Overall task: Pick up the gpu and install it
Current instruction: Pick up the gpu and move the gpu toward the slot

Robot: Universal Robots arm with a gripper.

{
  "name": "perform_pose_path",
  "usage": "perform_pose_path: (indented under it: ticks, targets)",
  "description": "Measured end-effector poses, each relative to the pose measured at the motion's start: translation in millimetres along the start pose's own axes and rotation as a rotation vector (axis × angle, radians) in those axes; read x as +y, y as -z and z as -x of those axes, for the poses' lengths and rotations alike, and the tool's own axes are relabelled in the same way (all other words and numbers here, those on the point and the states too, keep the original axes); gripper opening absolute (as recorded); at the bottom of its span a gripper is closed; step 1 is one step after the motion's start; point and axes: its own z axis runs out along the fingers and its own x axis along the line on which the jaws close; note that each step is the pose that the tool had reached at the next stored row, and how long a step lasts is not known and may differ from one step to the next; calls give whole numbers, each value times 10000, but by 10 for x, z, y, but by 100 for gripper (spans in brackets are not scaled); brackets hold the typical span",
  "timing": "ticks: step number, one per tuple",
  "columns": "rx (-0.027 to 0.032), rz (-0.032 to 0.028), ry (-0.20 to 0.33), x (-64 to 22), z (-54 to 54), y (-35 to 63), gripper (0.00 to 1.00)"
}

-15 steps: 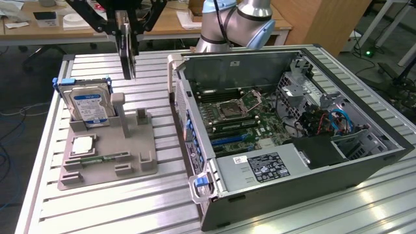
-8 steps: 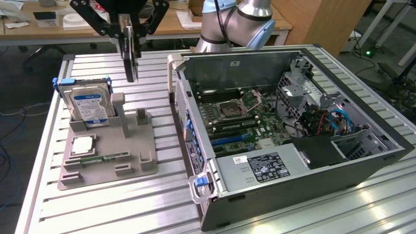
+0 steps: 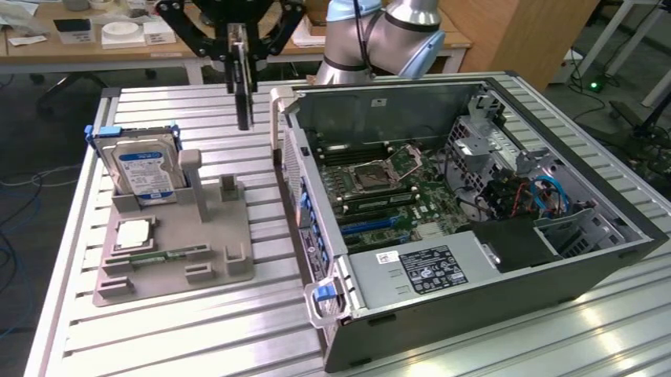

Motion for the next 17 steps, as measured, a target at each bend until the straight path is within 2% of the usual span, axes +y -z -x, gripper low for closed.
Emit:
perform_pose_path:
  ticks: [17]
  targets:
    - [1, 5, 1, 22, 508, -33, 28]
